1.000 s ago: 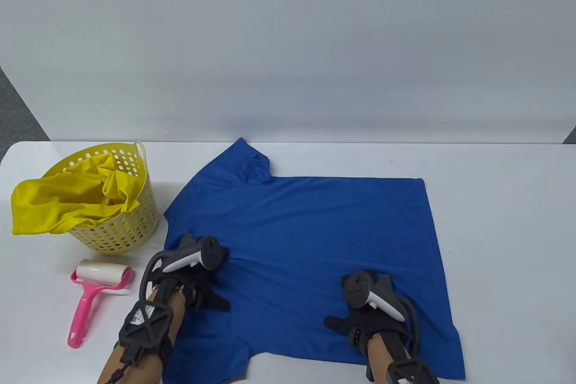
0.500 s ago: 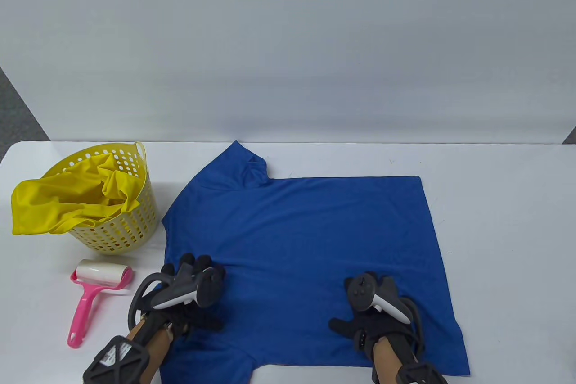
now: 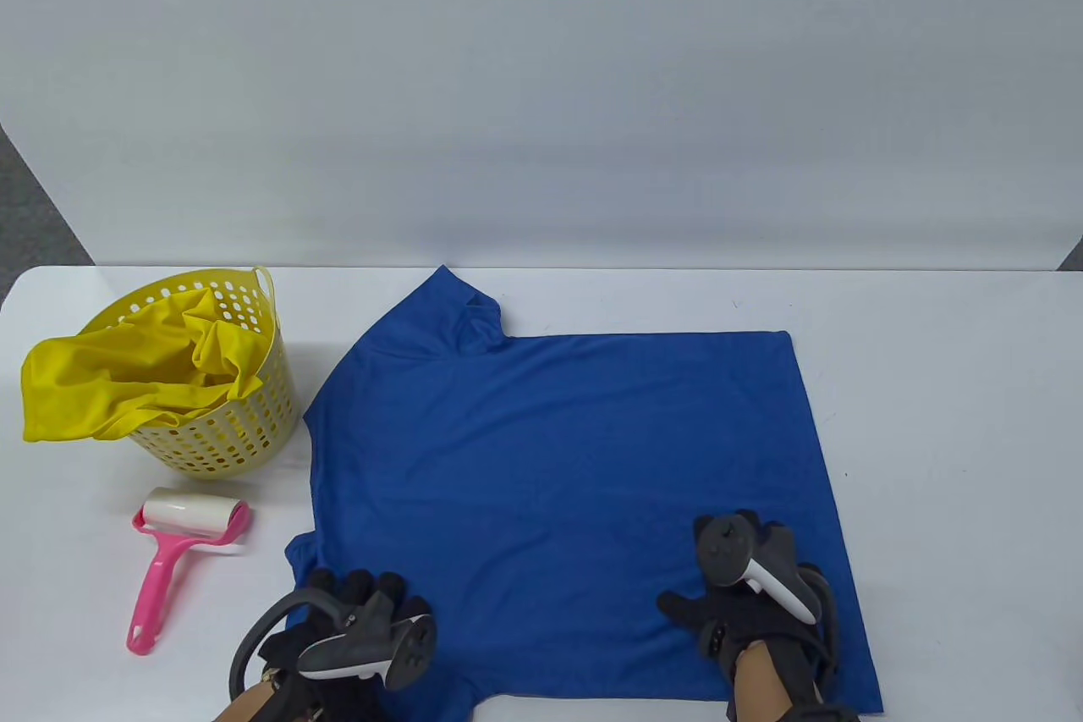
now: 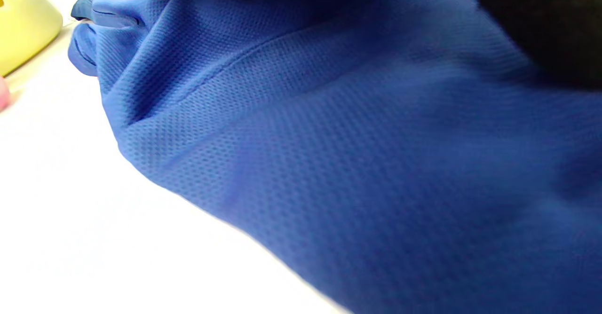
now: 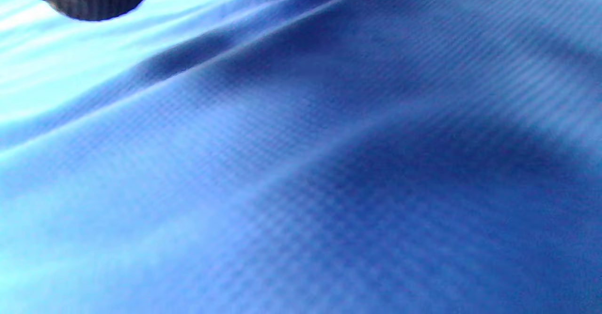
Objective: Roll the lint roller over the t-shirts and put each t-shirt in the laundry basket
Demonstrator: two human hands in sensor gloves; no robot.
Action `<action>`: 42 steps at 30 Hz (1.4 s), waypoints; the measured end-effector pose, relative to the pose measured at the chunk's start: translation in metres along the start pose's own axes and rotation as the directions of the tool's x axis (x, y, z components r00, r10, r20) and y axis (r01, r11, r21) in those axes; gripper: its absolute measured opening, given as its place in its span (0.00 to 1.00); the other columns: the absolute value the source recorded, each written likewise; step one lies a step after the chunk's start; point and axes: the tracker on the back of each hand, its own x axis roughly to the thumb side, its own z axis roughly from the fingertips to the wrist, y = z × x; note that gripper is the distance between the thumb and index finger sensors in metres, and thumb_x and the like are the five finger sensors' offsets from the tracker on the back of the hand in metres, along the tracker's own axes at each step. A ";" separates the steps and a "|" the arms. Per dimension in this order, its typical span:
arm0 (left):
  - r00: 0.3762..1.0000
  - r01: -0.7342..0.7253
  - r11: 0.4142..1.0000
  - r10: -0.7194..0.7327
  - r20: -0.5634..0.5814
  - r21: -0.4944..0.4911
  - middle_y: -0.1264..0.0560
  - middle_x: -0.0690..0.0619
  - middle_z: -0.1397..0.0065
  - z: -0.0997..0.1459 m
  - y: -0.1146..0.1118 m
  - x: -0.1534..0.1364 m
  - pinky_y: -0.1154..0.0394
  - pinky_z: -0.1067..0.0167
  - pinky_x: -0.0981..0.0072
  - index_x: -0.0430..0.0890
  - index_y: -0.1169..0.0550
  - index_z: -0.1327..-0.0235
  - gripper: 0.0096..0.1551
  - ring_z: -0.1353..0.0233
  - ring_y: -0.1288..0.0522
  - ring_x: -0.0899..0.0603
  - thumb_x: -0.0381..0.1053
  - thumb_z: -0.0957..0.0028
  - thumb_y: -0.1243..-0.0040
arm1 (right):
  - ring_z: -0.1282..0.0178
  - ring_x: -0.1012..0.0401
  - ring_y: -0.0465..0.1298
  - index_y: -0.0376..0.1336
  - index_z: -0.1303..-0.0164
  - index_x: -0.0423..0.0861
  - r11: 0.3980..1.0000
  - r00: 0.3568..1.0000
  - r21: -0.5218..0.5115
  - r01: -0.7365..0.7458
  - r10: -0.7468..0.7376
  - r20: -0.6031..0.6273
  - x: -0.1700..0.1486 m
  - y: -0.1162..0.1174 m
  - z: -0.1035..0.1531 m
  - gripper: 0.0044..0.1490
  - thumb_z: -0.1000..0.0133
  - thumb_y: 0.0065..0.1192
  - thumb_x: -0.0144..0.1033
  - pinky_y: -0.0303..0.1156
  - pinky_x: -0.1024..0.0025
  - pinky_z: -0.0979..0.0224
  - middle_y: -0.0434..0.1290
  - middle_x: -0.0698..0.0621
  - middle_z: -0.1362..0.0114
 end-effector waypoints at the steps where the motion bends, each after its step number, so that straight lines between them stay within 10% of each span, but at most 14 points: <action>1: 1.000 -0.006 1.000 0.006 -0.001 0.006 0.51 0.42 0.10 0.002 0.000 0.000 0.45 0.24 0.22 0.58 0.52 0.19 0.75 0.12 0.43 0.27 0.77 0.79 0.31 | 0.27 0.31 0.24 0.24 0.30 0.53 1.000 1.000 0.003 0.005 -0.005 -0.012 -0.003 -0.001 0.000 0.60 0.52 0.51 0.68 0.30 0.19 0.38 0.19 0.37 0.24; 13: 0.848 -0.291 0.926 0.366 -0.384 0.240 0.32 0.49 0.17 0.013 -0.003 -0.101 0.35 0.27 0.35 0.56 0.47 0.19 0.45 0.20 0.29 0.35 0.60 0.45 0.40 | 0.26 0.33 0.23 0.26 0.29 0.55 0.999 1.000 -0.035 0.030 -0.030 -0.005 -0.021 0.002 -0.013 0.56 0.51 0.49 0.66 0.27 0.21 0.38 0.23 0.39 0.21; 29: 0.818 -0.212 0.977 0.185 -0.545 0.014 0.31 0.41 0.14 0.000 -0.021 -0.112 0.41 0.25 0.26 0.51 0.32 0.20 0.63 0.15 0.38 0.26 0.71 0.73 0.26 | 0.26 0.33 0.23 0.25 0.29 0.54 0.998 0.998 0.063 0.014 -0.010 -0.063 -0.024 0.011 -0.018 0.56 0.51 0.46 0.68 0.28 0.20 0.38 0.21 0.42 0.22; 33: 0.804 -0.193 0.976 0.217 -0.553 0.103 0.36 0.45 0.13 0.004 -0.017 -0.108 0.41 0.24 0.30 0.54 0.39 0.19 0.51 0.16 0.38 0.30 0.70 0.56 0.37 | 0.26 0.33 0.24 0.25 0.28 0.54 0.999 0.997 0.031 0.031 -0.029 -0.065 -0.027 0.007 -0.015 0.57 0.51 0.46 0.68 0.28 0.20 0.38 0.21 0.38 0.22; 37: 0.878 -0.296 0.885 0.400 -0.263 0.359 0.47 0.47 0.11 0.005 -0.003 -0.087 0.43 0.22 0.33 0.58 0.47 0.18 0.46 0.13 0.43 0.33 0.69 0.49 0.49 | 0.27 0.32 0.23 0.24 0.29 0.54 0.997 0.992 0.009 0.076 -0.074 -0.103 -0.035 0.007 -0.014 0.57 0.51 0.45 0.69 0.29 0.20 0.38 0.21 0.38 0.22; 42: 0.930 -0.341 0.938 0.346 -0.124 0.060 0.61 0.45 0.10 -0.024 -0.016 -0.059 0.52 0.21 0.25 0.61 0.63 0.21 0.68 0.11 0.55 0.27 0.81 0.68 0.47 | 0.29 0.34 0.20 0.23 0.30 0.54 0.995 0.988 0.048 0.088 -0.080 -0.134 -0.038 0.012 -0.017 0.57 0.52 0.44 0.69 0.27 0.21 0.39 0.18 0.39 0.24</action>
